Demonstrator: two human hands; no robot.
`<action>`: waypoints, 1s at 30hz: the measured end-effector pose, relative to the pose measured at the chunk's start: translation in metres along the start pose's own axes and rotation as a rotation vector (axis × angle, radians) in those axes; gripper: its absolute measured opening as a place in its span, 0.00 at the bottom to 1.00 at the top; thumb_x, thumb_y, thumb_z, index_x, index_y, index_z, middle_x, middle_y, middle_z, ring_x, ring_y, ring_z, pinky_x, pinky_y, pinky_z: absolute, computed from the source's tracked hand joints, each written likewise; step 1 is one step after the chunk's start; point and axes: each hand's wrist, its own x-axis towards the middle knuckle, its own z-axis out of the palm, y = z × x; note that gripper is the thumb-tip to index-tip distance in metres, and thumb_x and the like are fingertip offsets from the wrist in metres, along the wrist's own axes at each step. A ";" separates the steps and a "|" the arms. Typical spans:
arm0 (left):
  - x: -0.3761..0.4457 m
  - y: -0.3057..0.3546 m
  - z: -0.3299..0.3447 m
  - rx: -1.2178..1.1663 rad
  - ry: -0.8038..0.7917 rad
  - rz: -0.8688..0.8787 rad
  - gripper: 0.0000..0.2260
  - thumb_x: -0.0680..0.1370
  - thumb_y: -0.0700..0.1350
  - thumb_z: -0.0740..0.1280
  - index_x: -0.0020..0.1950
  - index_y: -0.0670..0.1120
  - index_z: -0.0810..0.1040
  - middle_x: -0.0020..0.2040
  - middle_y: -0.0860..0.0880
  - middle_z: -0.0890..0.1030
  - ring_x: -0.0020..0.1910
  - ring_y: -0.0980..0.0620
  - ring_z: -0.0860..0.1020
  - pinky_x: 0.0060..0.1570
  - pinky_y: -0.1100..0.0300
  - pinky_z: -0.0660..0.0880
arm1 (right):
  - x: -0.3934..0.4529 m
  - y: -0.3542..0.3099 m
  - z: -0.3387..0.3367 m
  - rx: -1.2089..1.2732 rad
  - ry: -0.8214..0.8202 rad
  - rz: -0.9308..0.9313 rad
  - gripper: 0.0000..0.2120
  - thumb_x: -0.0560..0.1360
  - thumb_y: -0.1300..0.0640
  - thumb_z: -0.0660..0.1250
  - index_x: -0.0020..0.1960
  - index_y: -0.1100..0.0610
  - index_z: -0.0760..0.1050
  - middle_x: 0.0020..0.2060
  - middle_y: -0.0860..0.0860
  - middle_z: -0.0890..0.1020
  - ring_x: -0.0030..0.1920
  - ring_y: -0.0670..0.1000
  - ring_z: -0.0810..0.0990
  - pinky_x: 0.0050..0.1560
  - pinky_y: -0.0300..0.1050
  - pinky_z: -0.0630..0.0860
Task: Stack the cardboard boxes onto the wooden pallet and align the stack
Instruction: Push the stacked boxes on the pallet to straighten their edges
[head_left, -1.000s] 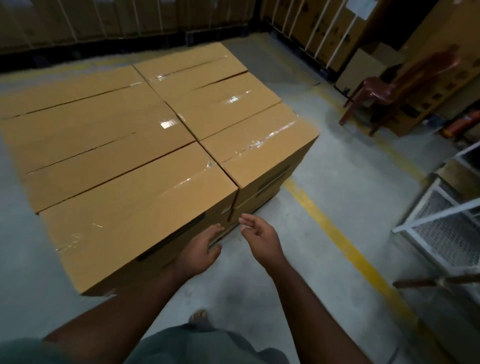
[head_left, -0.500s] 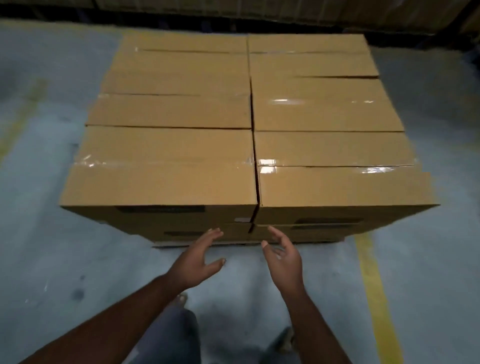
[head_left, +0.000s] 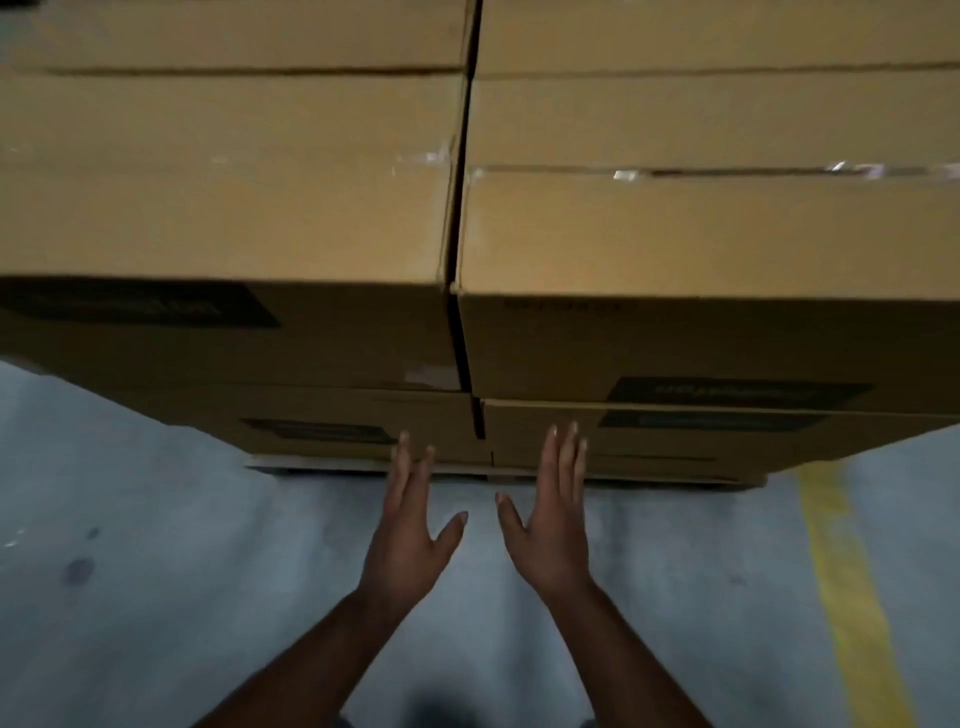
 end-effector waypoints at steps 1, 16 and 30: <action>0.011 -0.014 0.017 0.057 0.077 0.059 0.44 0.77 0.51 0.75 0.85 0.51 0.51 0.84 0.54 0.37 0.84 0.52 0.40 0.75 0.58 0.51 | 0.007 0.016 0.019 -0.118 0.088 -0.037 0.45 0.82 0.43 0.65 0.85 0.50 0.36 0.84 0.51 0.37 0.84 0.56 0.36 0.79 0.54 0.51; 0.116 -0.098 0.091 0.441 0.524 0.414 0.58 0.70 0.58 0.79 0.84 0.48 0.40 0.82 0.35 0.38 0.81 0.34 0.34 0.77 0.29 0.48 | 0.098 0.095 0.117 -0.371 0.688 -0.291 0.41 0.84 0.38 0.60 0.85 0.50 0.39 0.83 0.54 0.34 0.82 0.66 0.38 0.81 0.68 0.47; 0.131 -0.083 0.101 0.504 0.545 0.362 0.60 0.72 0.55 0.79 0.83 0.50 0.32 0.79 0.41 0.25 0.79 0.35 0.29 0.77 0.39 0.36 | 0.099 0.097 0.109 -0.446 0.665 -0.260 0.47 0.81 0.39 0.67 0.85 0.49 0.37 0.83 0.53 0.34 0.83 0.64 0.42 0.82 0.64 0.46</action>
